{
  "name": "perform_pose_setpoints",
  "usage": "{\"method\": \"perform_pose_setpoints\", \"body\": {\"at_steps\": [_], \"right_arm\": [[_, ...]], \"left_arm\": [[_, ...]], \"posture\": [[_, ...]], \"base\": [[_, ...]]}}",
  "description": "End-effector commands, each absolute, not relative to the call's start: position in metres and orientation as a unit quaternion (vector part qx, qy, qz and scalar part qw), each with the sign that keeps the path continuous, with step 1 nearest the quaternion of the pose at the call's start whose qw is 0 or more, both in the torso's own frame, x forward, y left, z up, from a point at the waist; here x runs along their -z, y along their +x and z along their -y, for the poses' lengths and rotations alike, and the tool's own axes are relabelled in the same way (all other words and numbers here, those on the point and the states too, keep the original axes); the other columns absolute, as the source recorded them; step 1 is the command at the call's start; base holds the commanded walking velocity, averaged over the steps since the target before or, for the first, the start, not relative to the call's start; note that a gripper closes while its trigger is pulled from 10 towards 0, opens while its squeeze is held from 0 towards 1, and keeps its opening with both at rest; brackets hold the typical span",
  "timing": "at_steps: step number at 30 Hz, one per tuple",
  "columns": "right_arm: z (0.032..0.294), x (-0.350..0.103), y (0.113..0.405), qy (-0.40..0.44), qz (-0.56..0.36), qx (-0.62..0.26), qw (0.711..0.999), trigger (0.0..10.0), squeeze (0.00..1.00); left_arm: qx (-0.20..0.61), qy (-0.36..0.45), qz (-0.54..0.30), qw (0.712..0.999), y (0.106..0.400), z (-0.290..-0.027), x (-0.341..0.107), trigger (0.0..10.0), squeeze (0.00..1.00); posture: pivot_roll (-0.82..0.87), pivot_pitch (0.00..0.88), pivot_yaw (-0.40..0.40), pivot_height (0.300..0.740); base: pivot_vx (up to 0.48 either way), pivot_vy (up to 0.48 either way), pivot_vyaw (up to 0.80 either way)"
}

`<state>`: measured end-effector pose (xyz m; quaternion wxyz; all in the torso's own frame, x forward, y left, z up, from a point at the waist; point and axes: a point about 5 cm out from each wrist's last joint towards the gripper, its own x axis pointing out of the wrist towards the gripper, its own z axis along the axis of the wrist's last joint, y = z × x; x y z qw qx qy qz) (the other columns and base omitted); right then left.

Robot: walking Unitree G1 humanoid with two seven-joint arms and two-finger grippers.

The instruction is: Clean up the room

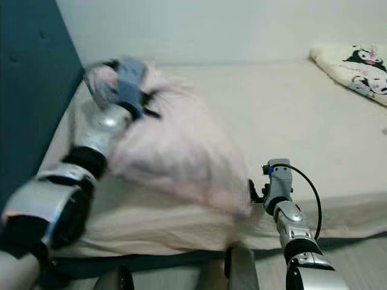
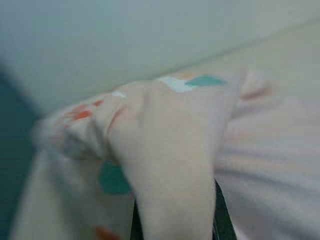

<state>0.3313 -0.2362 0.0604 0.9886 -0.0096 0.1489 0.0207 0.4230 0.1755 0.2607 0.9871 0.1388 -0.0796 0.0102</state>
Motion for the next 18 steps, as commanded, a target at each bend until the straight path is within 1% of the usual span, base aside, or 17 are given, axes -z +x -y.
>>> {"method": "perform_pose_setpoints", "body": {"at_steps": [1, 2, 3, 8, 9, 10, 11, 13, 15, 17, 18], "right_arm": [[0.232, -0.057, 0.329, -0.012, -0.151, -0.029, 0.988, 10.0, 0.00], [0.232, -0.057, 0.329, -0.011, -0.151, -0.028, 0.988, 10.0, 0.00], [0.232, -0.056, 0.329, -0.011, -0.151, -0.028, 0.988, 10.0, 0.00], [0.233, -0.056, 0.328, -0.011, -0.152, -0.029, 0.988, 10.0, 0.00], [0.232, -0.056, 0.328, -0.011, -0.151, -0.030, 0.988, 10.0, 0.00], [0.231, -0.056, 0.328, -0.011, -0.150, -0.031, 0.988, 10.0, 0.00], [0.231, -0.056, 0.328, -0.011, -0.150, -0.031, 0.988, 10.0, 0.00], [0.231, -0.056, 0.328, -0.010, -0.150, -0.032, 0.988, 10.0, 0.00], [0.230, -0.056, 0.329, -0.011, -0.150, -0.034, 0.988, 10.0, 0.00], [0.230, -0.056, 0.329, -0.011, -0.151, -0.035, 0.988, 10.0, 0.00], [0.230, -0.056, 0.329, -0.011, -0.150, -0.036, 0.988, 10.0, 0.00]], "left_arm": [[-0.048, 0.164, 0.084, 0.982, 0.422, -0.190, -0.261, 0.0, 0.00], [-0.063, 0.174, 0.079, 0.980, 0.421, -0.197, -0.259, 0.0, 0.00], [-0.090, 0.197, 0.068, 0.974, 0.418, -0.212, -0.254, 0.0, 0.00], [-0.109, 0.227, 0.055, 0.966, 0.415, -0.222, -0.248, 0.0, 0.00], [-0.132, 0.285, 0.036, 0.949, 0.410, -0.236, -0.237, 0.0, 0.00], [-0.143, 0.307, 0.030, 0.940, 0.408, -0.242, -0.233, 0.0, 0.00], [-0.143, 0.307, 0.030, 0.940, 0.408, -0.242, -0.233, 0.0, 0.00], [-0.162, 0.338, 0.030, 0.927, 0.405, -0.251, -0.231, 0.0, 0.00], [-0.192, 0.351, 0.042, 0.916, 0.401, -0.262, -0.234, 0.0, 0.00], [-0.203, 0.353, 0.045, 0.912, 0.400, -0.266, -0.235, 0.0, 0.00], [-0.234, 0.327, 0.069, 0.913, 0.397, -0.273, -0.244, 0.0, 0.00]], "posture": [[-0.10, 0.033, 0.043, 0.467], [-0.10, 0.033, 0.043, 0.467], [-0.10, 0.035, 0.042, 0.467], [-0.09, 0.037, 0.041, 0.467], [-0.09, 0.039, 0.040, 0.467], [-0.09, 0.040, 0.039, 0.467], [-0.09, 0.040, 0.039, 0.467], [-0.09, 0.040, 0.035, 0.467], [-0.09, 0.040, 0.031, 0.467], [-0.09, 0.040, 0.031, 0.467], [-0.08, 0.042, 0.026, 0.467]], "base": [[0.000, 0.000, 0.00], [0.000, 0.000, 0.00], [0.000, 0.000, 0.00], [0.000, 0.000, 0.00], [0.000, 0.000, 0.00], [0.000, 0.000, 0.00], [0.000, 0.000, 0.00], [0.000, 0.000, 0.00], [0.000, 0.000, 0.00], [0.000, 0.000, 0.00], [0.000, 0.000, 0.00]]}}
